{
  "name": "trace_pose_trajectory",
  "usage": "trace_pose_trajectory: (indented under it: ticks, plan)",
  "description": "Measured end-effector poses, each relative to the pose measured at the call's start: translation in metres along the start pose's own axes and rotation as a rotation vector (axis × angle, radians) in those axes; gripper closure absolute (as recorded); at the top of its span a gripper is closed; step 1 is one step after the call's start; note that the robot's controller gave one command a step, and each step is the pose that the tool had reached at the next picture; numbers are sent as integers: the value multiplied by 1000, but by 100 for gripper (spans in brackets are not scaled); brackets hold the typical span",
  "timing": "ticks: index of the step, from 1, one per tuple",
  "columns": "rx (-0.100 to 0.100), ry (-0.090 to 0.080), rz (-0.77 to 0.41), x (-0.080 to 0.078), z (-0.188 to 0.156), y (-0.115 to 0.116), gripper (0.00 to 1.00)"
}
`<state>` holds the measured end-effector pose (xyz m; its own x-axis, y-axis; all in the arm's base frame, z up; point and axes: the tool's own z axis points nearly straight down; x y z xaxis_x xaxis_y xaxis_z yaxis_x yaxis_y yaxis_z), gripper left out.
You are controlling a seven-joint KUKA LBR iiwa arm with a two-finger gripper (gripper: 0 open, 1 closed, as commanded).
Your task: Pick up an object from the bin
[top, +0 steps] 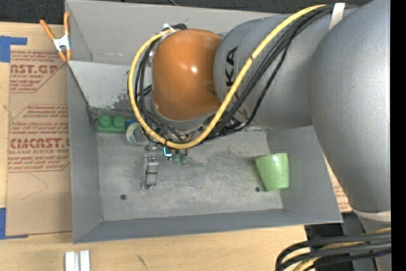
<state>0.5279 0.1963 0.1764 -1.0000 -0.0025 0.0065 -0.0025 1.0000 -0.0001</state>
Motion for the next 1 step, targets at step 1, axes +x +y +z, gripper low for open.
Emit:
trace_pose_trajectory:
  ticks: [1]
  plan:
    - [-1, -6, 127, -40, 109, -23, 0]
